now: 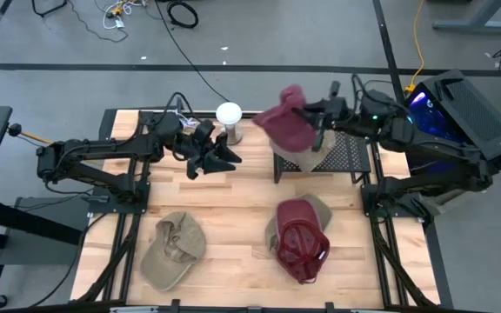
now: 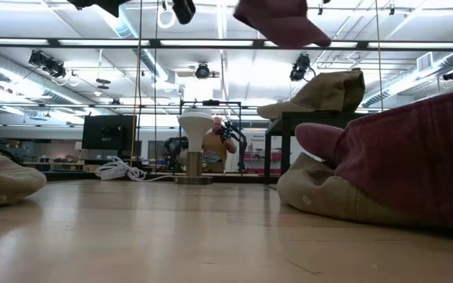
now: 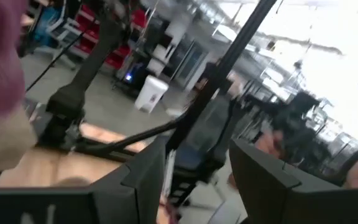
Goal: Pick & Place hat
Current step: Put the top red hat on the black shelf
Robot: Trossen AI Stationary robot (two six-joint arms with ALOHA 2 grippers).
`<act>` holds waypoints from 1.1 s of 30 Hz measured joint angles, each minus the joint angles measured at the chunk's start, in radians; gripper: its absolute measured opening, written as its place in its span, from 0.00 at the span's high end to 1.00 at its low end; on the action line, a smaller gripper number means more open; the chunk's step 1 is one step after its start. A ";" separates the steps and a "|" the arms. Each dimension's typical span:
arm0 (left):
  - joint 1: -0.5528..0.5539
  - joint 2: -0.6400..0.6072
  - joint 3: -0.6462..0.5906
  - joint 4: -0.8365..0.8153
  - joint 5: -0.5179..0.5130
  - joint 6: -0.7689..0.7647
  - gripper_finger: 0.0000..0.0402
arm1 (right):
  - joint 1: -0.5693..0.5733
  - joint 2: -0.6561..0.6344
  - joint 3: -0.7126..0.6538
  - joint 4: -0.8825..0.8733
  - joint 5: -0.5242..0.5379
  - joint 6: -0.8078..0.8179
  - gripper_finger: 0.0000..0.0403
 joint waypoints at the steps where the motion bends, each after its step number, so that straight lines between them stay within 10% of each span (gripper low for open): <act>1: 0.000 0.000 0.000 -0.020 0.000 0.019 0.54 | -0.008 -0.011 0.000 -0.017 0.021 0.000 0.95; 20: -0.016 0.054 0.082 -0.365 -0.165 0.361 0.56 | -0.230 -0.096 0.000 -0.311 0.534 -0.076 0.96; 33: -0.052 0.323 0.373 -0.675 -0.431 0.679 0.56 | -0.345 -0.096 0.000 -0.710 0.619 0.178 0.96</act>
